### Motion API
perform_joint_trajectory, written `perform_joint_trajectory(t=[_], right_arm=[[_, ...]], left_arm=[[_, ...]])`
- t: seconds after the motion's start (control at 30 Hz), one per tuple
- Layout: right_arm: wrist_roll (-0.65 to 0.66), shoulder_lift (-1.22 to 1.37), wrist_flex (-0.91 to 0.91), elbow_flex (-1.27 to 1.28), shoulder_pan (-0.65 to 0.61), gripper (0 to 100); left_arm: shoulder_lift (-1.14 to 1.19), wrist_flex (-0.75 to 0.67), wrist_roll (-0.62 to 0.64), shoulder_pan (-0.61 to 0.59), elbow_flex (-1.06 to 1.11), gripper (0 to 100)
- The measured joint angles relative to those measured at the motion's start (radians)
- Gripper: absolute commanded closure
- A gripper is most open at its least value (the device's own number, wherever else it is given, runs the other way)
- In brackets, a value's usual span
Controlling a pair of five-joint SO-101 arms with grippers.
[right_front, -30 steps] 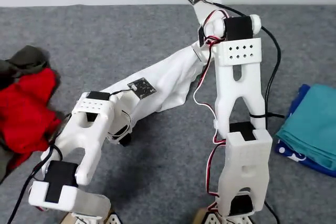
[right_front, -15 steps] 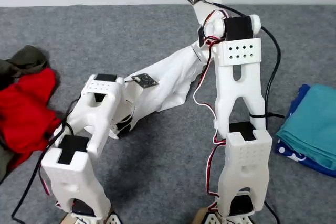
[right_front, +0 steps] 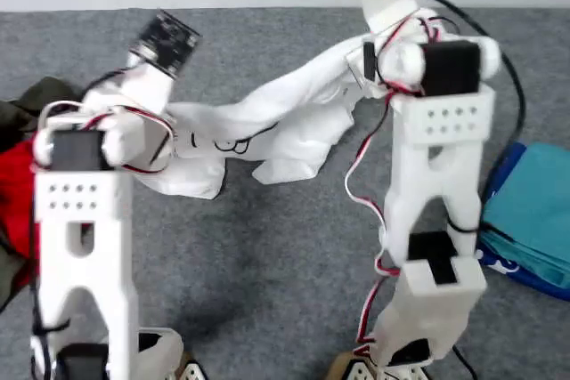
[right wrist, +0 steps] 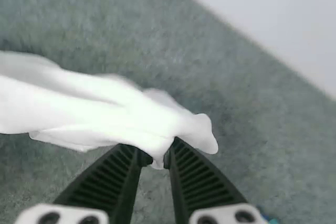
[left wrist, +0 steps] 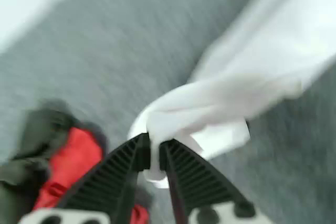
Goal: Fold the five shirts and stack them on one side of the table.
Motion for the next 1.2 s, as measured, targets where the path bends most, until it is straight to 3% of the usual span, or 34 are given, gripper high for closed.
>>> perform_joint_trajectory(t=[0.5, 0.83, 1.2], right_arm=[[0.015, -0.368, -0.012, -0.002, 0.17, 98.4], [0.13, -0.362, -0.009, -0.002, 0.187, 98.5], [0.192, -0.511, -0.146, -0.002, 0.187, 98.6]], left_arm=[[-0.075, -0.219, 0.071, -0.098, -0.434, 100], [-0.078, -0.204, 0.023, -0.12, -0.451, 100], [-0.207, -0.133, 0.011, -0.196, -0.453, 100]])
